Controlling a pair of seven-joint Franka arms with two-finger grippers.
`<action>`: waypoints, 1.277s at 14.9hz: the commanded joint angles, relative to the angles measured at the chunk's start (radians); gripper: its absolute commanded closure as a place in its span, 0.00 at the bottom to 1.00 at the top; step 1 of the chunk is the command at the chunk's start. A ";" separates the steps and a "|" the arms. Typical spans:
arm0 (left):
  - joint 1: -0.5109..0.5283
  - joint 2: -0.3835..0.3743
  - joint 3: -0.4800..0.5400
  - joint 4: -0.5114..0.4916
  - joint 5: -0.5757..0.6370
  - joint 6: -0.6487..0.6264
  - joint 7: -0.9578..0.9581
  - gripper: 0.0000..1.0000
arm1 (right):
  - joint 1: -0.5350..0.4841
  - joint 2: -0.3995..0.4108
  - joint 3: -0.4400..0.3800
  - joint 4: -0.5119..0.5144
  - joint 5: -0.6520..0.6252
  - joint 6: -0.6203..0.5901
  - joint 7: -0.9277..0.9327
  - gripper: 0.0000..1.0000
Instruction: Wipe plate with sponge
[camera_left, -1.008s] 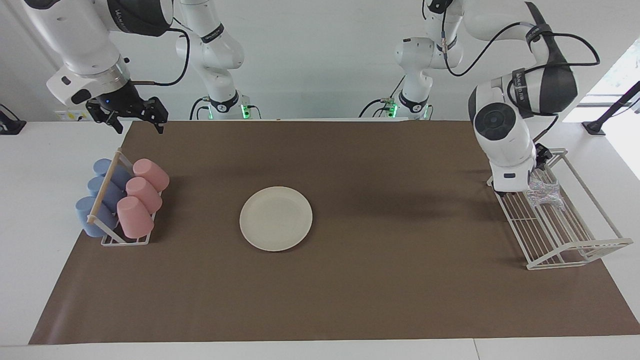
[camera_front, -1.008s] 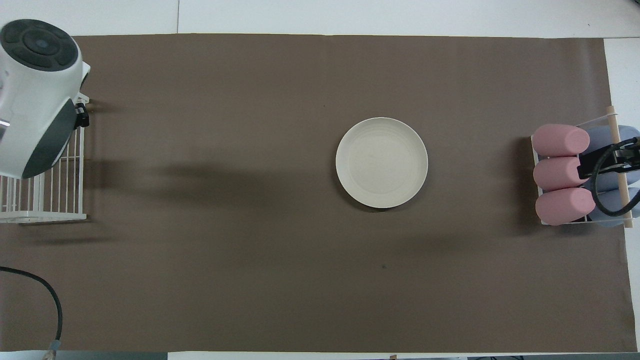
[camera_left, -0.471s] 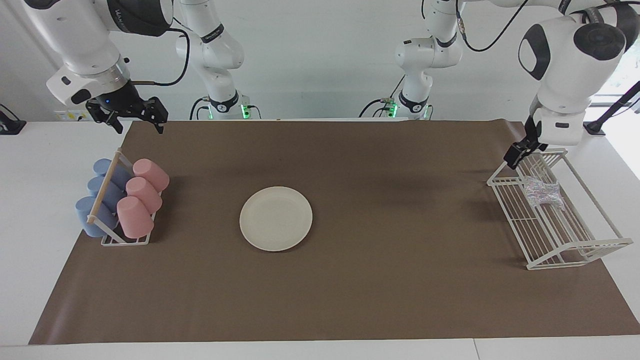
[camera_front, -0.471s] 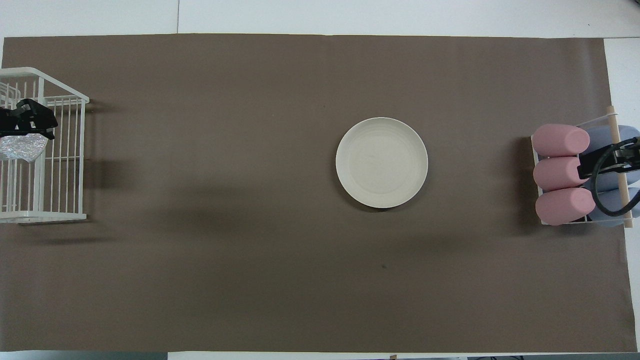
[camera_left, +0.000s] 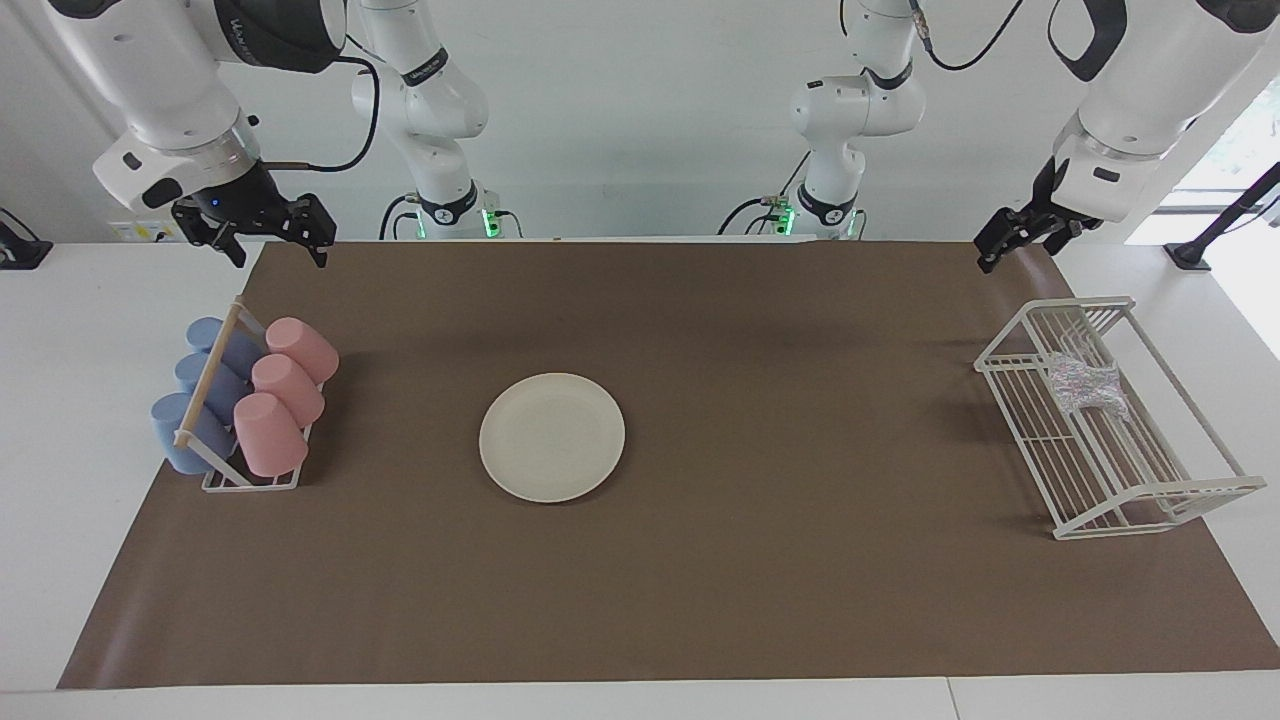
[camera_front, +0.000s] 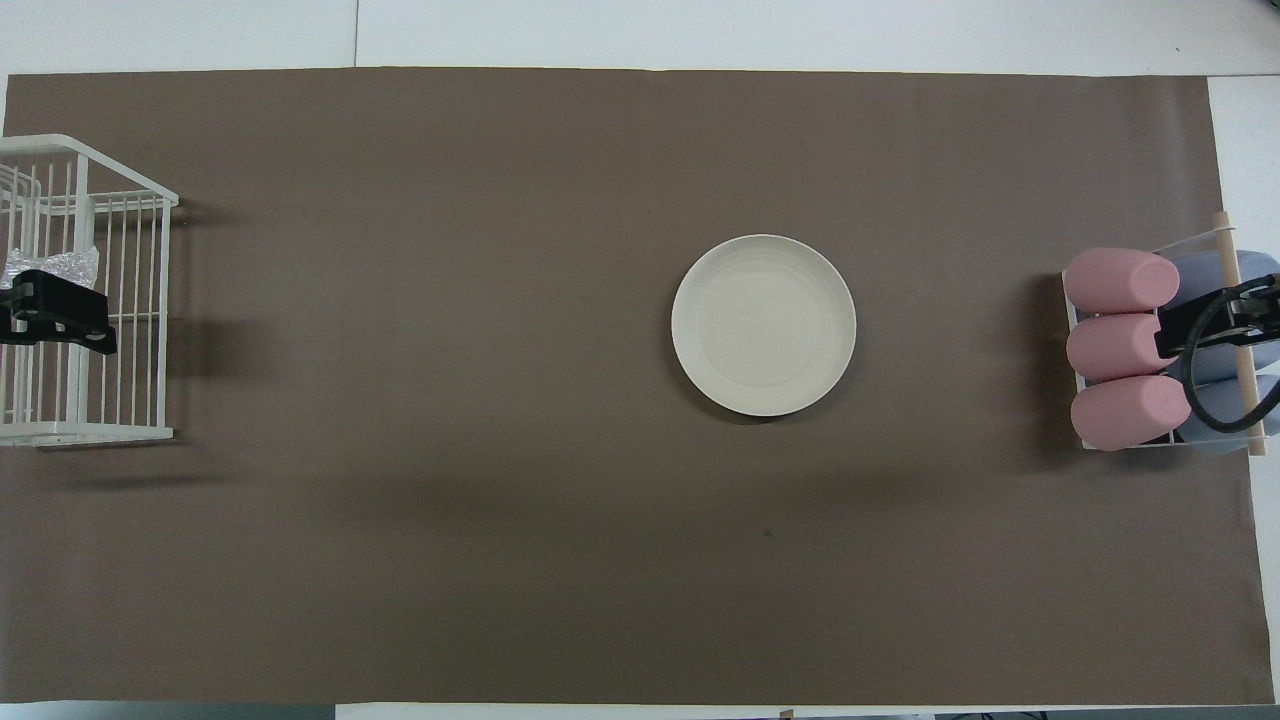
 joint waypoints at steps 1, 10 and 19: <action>-0.001 -0.037 0.003 -0.012 -0.077 -0.029 0.049 0.00 | 0.004 -0.021 -0.005 -0.021 -0.002 -0.004 -0.019 0.00; -0.098 0.026 0.065 0.052 -0.087 -0.008 0.071 0.00 | 0.004 -0.021 -0.005 -0.021 -0.002 -0.004 -0.019 0.00; -0.095 -0.012 0.061 -0.032 -0.090 0.095 0.059 0.00 | 0.004 -0.021 -0.005 -0.021 -0.002 -0.004 -0.019 0.00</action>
